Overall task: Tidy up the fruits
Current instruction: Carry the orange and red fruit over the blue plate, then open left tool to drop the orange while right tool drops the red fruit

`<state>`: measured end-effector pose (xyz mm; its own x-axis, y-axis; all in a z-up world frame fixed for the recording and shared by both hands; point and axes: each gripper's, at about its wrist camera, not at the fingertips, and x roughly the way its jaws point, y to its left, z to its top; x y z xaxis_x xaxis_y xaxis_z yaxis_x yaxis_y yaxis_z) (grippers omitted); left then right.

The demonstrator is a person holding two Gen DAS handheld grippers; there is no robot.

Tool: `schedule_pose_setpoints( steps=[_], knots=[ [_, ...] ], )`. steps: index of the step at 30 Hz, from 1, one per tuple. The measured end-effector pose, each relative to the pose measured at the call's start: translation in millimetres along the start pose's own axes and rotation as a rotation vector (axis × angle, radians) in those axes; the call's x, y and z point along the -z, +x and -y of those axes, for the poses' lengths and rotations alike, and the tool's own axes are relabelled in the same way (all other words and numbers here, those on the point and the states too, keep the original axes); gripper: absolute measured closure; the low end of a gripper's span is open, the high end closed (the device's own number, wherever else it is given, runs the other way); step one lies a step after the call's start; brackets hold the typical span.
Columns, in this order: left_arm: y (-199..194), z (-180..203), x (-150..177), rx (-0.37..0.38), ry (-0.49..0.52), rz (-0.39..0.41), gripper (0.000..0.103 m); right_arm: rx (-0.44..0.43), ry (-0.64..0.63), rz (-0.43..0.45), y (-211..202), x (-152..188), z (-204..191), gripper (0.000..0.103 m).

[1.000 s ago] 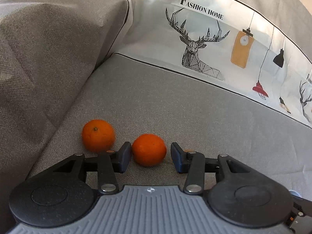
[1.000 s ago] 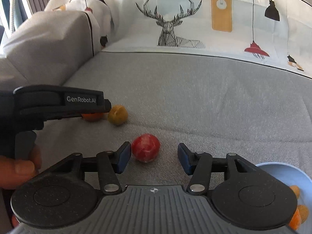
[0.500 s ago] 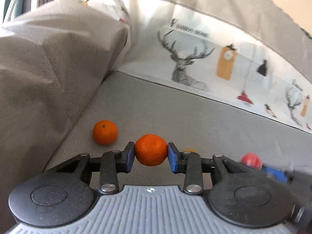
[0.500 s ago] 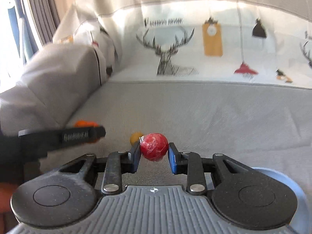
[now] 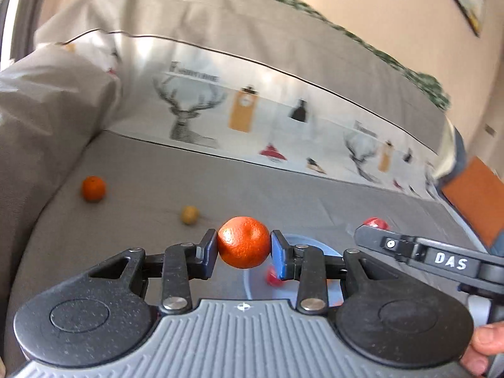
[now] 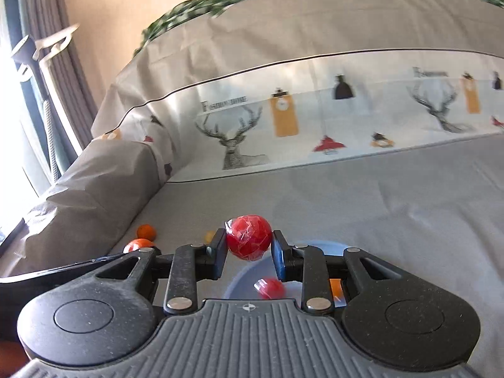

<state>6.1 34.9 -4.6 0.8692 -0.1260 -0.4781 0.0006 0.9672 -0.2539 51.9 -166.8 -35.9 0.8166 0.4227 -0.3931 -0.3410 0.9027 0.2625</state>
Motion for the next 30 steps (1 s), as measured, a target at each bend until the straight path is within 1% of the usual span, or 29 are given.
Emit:
schedule_pose_setpoints(
  steps=[4,8,11,14,21,30],
  knots=[
    [-7.1,10.3,12.5,0.028,0.0,-0.024,0.063,0.018,-0.007,0.006,-21.5,22.1,17.8,0.072],
    [-5.3,16.2,20.7,0.045,0.0,-0.049,0.063,0.037,-0.02,0.02,-35.8,37.2,38.7,0.072],
    [-1.0,22.2,24.4,0.04,0.03,-0.06,0.063,0.057,0.008,0.016,-35.7,38.7,51.8,0.072],
    [2.1,23.4,26.4,0.042,0.039,-0.068,0.063,0.07,0.026,0.011,-34.6,41.6,59.6,0.072],
    [10.1,28.7,30.2,0.038,0.086,-0.081,0.063,0.056,0.012,-0.001,-26.2,43.6,52.7,0.072],
    [17.4,27.8,31.2,0.042,0.082,-0.094,0.063,0.057,0.005,-0.021,-17.3,45.9,50.4,0.072]
  ],
)
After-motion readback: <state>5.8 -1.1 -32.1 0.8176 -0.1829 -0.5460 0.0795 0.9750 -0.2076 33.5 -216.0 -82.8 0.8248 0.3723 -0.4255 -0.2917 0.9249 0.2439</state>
